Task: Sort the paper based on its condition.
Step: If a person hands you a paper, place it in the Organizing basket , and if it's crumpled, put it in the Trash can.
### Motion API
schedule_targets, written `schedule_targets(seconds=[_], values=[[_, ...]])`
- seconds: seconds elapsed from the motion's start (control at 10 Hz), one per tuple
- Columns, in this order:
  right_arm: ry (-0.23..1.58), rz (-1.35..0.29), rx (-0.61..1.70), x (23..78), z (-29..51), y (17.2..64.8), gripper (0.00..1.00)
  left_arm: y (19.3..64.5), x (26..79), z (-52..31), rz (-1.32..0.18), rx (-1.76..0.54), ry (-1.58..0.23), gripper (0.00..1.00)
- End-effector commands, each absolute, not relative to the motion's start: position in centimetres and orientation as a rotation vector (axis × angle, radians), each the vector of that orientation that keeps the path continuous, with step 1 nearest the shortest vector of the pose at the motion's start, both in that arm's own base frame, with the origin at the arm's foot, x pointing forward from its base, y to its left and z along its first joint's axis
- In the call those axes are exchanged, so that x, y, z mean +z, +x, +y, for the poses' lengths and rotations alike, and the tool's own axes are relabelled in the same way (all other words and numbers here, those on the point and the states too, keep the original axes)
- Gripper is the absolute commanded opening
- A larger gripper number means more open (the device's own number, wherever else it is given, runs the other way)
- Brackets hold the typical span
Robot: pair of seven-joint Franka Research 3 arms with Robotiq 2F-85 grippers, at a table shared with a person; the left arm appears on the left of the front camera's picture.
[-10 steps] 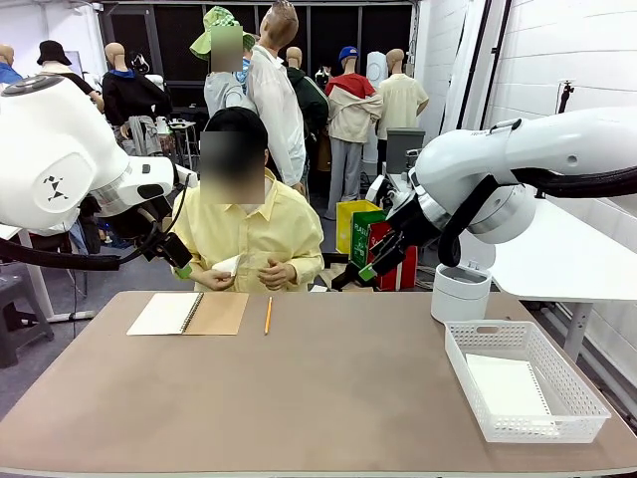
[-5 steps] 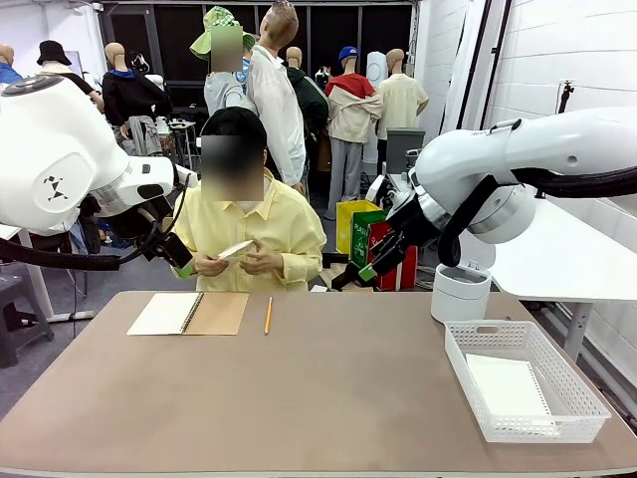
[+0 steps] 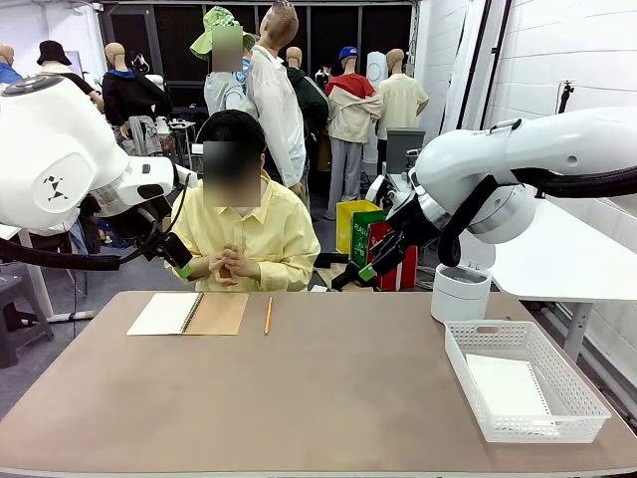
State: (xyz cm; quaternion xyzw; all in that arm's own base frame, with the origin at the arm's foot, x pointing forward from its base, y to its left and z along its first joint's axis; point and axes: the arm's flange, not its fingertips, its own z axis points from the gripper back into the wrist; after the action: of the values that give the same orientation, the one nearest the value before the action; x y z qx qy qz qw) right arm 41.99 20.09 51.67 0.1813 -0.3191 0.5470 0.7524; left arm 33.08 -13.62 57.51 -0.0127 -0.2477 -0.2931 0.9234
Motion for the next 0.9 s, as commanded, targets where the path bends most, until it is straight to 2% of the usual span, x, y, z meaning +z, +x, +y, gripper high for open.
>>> schedule_targets(seconds=[0.0, 0.8], values=[[0.396, -0.699, 1.192, 51.72, 20.1, 42.0, 1.0, 33.13, 57.41, -13.5, -0.517, -0.602, -0.033, 1.0], [0.396, -0.699, 1.192, 51.72, 20.1, 42.0, 1.0, 33.13, 57.41, -13.5, -0.517, -0.602, -0.033, 1.0]])
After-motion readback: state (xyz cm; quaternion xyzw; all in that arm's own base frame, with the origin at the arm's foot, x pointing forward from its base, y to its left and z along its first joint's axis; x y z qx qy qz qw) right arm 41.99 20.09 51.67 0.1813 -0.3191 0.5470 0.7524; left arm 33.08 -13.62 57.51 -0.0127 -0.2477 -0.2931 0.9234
